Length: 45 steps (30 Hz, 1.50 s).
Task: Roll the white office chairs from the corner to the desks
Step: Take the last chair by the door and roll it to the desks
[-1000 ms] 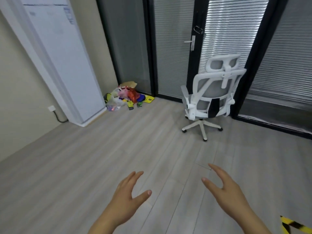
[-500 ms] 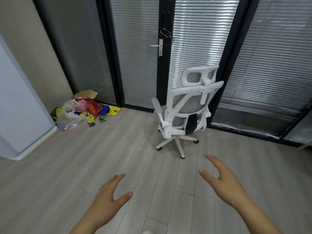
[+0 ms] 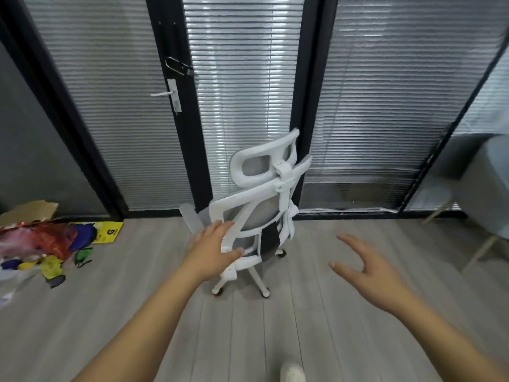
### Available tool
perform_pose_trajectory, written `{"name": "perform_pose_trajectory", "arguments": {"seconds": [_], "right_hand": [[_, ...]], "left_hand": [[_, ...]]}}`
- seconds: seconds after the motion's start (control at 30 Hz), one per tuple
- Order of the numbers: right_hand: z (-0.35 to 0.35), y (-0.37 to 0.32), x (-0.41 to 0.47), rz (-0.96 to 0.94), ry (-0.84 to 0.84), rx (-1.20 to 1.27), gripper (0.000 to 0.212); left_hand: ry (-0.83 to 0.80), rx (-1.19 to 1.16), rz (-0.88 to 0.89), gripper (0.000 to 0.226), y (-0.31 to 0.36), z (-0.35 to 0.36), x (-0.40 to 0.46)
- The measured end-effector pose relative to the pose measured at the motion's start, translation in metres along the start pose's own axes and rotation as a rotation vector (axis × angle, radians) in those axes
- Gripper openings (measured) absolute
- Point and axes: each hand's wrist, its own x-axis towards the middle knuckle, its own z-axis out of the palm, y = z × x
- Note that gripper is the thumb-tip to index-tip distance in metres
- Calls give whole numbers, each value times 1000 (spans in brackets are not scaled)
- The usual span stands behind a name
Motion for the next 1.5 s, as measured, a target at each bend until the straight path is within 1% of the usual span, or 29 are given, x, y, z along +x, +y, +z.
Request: {"name": "perform_pose_trajectory", "arguments": {"seconds": [0.1,0.23,0.3,0.37,0.43,0.47,0.57,0.67,0.8,0.97,1.07,1.2,1.27,1.4,1.5], "right_hand": [[1,25,85,-15,-28,-47,70],[5,47,201,-51,-83,-82,74],[6,54,258,-66,-122,-103,76],[4,59,312,-77,-151,-95,74],[8,61,360,-119,-166,-77,71],[11,61,381,-143,-170,-90,71],[24,57,429,-186,-218,-225,68],[36,58,452,-208,-214,-300,66],[54,57,443,-182,-116,-276,57],[70,44,398,-100,-41,-280,53],[83,35,362,-47,10,-294,54],[101,21,298,38,74,-278,55],[110,10,262,80,121,-279,57],[121,-13,190,181,143,-280,57],[124,-20,139,204,157,-279,56]], "left_hand": [[12,100,-26,79,5,11,79],[21,184,-85,79,6,32,164],[14,249,-116,77,8,39,199],[-28,309,-182,72,12,46,228],[-67,331,-258,63,15,54,245],[-56,321,-283,57,15,59,250],[51,340,-307,39,11,67,250],[145,317,-264,36,1,72,244],[214,275,-221,34,-11,75,236],[217,190,-229,38,-31,69,211],[216,211,-108,40,-55,66,191],[212,154,-30,39,-86,55,159],[189,146,38,39,-99,44,143],[47,95,105,40,-119,19,117],[23,48,180,40,-130,11,97]]}}
